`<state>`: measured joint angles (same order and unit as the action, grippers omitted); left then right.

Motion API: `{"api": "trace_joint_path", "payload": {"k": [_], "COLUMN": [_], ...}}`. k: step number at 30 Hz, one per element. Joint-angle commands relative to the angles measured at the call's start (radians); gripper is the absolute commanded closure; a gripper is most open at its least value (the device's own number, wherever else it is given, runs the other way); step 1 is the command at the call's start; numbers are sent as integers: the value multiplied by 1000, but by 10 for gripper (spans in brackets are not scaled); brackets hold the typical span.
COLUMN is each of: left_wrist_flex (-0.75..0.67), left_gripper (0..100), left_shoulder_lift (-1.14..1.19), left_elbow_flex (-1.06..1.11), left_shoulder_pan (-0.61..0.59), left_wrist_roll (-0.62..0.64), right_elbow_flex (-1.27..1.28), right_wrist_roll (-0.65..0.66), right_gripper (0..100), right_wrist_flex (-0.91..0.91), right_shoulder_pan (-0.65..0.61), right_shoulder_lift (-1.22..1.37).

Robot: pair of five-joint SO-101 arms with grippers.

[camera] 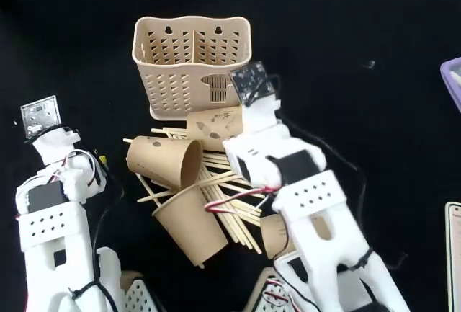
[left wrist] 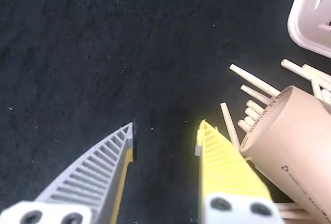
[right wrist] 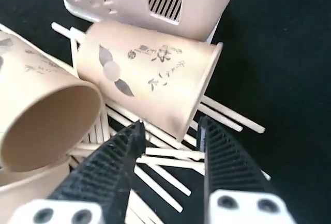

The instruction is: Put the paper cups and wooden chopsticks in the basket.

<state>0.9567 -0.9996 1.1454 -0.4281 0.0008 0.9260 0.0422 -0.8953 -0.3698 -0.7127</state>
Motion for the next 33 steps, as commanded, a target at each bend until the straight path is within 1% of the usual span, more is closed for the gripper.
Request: {"api": "trace_joint_path", "payload": {"k": [1, 14, 21, 30, 33], "left_wrist_flex": [-15, -12, -11, -14, -15], "left_gripper": [801, 801, 801, 801, 801], "left_shoulder_lift": [-6, -6, -6, -6, -6], "left_elbow_flex": [-8, -8, -8, -8, -8], "left_shoulder_pan": [-5, -5, -4, -4, -4], "left_wrist_roll": [6, 6, 6, 6, 6], "right_elbow_flex": [39, 179, 197, 133, 124], "right_wrist_roll": [-31, -38, -44, -46, -43], "right_gripper": [822, 822, 819, 820, 822], "right_wrist_flex": [109, 301, 370, 413, 408], "right_shoulder_pan": [-9, 18, 72, 64, 64], "right_shoulder_lift": [-38, -36, -30, 157, 173]}}
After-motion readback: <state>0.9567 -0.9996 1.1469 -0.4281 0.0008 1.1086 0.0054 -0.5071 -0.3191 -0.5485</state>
